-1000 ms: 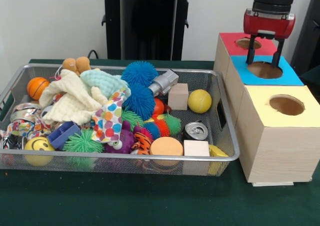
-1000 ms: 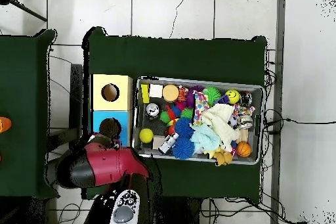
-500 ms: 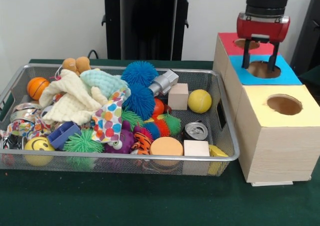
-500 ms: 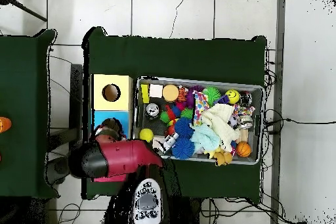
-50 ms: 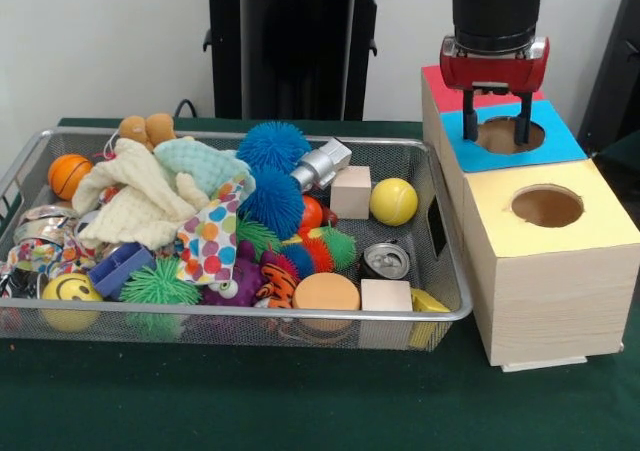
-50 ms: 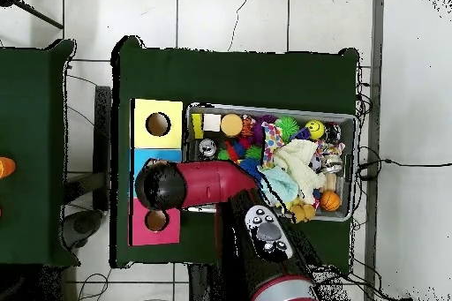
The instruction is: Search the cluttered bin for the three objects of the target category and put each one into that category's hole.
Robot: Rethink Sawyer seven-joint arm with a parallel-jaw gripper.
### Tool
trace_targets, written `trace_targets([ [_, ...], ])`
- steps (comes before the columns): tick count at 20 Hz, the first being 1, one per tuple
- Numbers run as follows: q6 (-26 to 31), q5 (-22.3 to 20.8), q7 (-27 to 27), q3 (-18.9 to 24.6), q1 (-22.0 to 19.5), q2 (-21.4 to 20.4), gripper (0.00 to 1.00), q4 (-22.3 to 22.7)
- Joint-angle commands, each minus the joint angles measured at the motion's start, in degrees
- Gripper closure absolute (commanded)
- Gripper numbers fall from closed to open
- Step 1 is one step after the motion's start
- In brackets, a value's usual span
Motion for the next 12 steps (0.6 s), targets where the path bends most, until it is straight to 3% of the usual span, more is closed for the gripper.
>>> trace_targets([
  [1,8.3,-13.4,-21.0,1.7,-7.3,4.7,0.00,-8.3],
  [5,13.5,-15.4,-18.3,2.5,-6.7,5.4,0.00,-12.0],
  [9,15.1,-16.5,-19.4,5.7,-8.1,6.6,0.00,-13.7],
  [11,19.9,-17.3,-19.4,5.4,-7.7,7.1,0.00,-14.8],
  [12,17.9,-17.6,-18.3,5.8,-7.8,7.5,0.00,-15.1],
])
